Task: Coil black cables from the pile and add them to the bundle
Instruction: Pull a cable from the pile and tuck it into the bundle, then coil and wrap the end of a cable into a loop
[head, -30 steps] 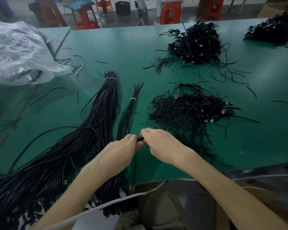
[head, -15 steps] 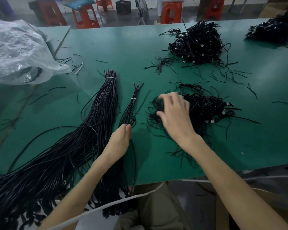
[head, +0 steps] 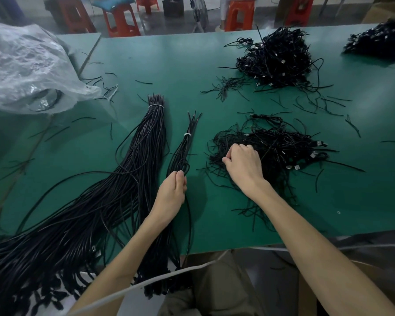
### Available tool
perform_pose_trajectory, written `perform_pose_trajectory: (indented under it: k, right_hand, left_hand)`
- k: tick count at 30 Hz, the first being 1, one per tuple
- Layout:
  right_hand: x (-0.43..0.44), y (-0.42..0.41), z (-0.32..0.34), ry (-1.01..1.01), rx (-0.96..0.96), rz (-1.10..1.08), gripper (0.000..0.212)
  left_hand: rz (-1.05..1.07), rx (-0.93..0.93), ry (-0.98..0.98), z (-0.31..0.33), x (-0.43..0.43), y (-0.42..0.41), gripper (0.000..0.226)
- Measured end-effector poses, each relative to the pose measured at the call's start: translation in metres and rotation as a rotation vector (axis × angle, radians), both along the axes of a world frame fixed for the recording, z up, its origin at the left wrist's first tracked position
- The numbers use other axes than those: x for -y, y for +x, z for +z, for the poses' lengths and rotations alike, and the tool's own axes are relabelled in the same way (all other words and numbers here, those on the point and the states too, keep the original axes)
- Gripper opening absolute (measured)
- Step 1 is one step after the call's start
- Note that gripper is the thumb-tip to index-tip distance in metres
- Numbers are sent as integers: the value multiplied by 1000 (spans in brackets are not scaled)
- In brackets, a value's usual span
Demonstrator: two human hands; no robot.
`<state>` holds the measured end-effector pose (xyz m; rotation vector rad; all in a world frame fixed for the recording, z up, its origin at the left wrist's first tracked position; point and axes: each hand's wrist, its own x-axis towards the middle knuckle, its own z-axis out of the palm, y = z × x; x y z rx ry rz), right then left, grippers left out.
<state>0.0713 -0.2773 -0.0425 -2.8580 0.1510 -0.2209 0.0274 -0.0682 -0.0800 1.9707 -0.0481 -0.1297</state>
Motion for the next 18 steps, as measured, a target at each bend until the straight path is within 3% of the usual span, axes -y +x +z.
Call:
perform_pose_trajectory:
  k: [4, 9, 18]
  right_hand:
    - [4, 0, 1, -32, 1, -12, 29]
    - [7, -1, 3, -26, 29, 22, 15]
    - [18, -6, 11, 259, -18, -11, 8]
  left_hand:
    - [-9, 15, 7, 0, 2, 0, 43]
    - [-9, 23, -12, -1, 1, -2, 43]
    - [-5, 12, -6, -2, 1, -1, 43]
